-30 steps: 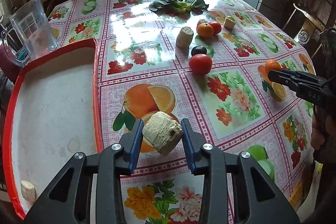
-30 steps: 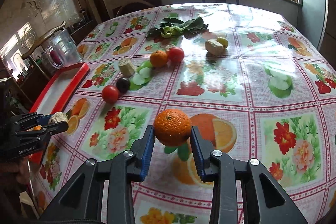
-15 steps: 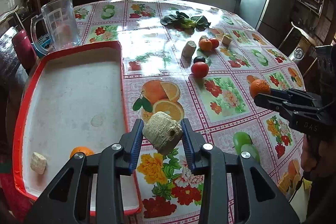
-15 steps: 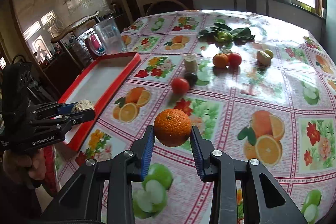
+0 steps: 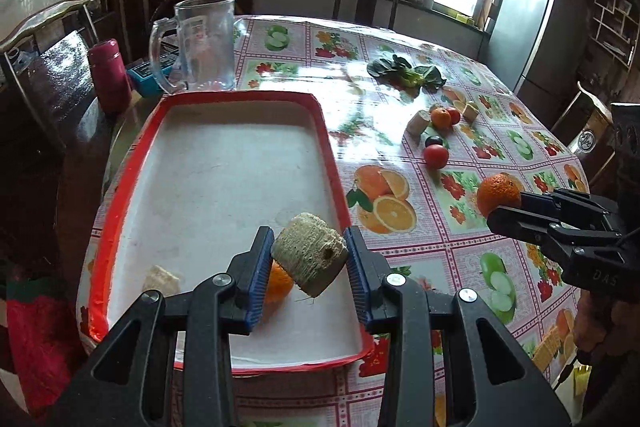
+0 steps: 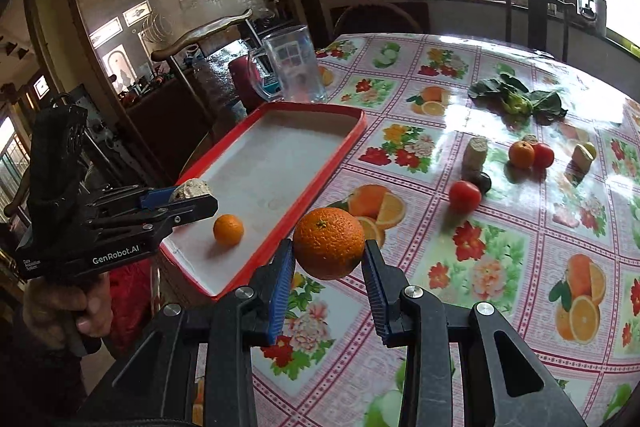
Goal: Organize fruits
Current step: 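Carry the orange with the right tool while the left tool carries the chunk to the tray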
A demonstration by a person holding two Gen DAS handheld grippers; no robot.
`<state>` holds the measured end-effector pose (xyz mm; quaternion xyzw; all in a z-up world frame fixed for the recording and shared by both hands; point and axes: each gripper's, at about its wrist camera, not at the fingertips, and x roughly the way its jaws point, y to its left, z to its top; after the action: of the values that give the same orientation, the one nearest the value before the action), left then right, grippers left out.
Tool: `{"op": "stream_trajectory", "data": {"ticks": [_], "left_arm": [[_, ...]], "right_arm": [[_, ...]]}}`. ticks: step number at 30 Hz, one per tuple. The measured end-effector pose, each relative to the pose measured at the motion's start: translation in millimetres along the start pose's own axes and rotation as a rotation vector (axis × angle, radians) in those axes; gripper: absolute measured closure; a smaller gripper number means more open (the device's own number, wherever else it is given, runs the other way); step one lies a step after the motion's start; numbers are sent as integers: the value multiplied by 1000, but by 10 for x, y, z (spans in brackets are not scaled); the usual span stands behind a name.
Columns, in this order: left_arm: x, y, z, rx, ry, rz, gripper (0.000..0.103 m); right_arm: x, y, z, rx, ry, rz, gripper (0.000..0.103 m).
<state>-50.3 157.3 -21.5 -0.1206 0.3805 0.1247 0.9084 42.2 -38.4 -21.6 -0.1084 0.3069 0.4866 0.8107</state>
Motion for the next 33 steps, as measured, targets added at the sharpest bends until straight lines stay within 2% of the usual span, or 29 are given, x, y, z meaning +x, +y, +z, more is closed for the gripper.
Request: {"op": "stream_trajectory", "data": {"ticks": [10, 20, 33], "left_arm": [[-95, 489, -55, -77, -6, 52, 69], [-42, 694, -46, -110, -3, 67, 69], [326, 1016, 62, -174, 58, 73, 69]], "right_arm": [[263, 358, 164, -51, 25, 57, 68], [537, 533, 270, -76, 60, 92, 68], [1111, 649, 473, -99, 129, 105, 68]]}}
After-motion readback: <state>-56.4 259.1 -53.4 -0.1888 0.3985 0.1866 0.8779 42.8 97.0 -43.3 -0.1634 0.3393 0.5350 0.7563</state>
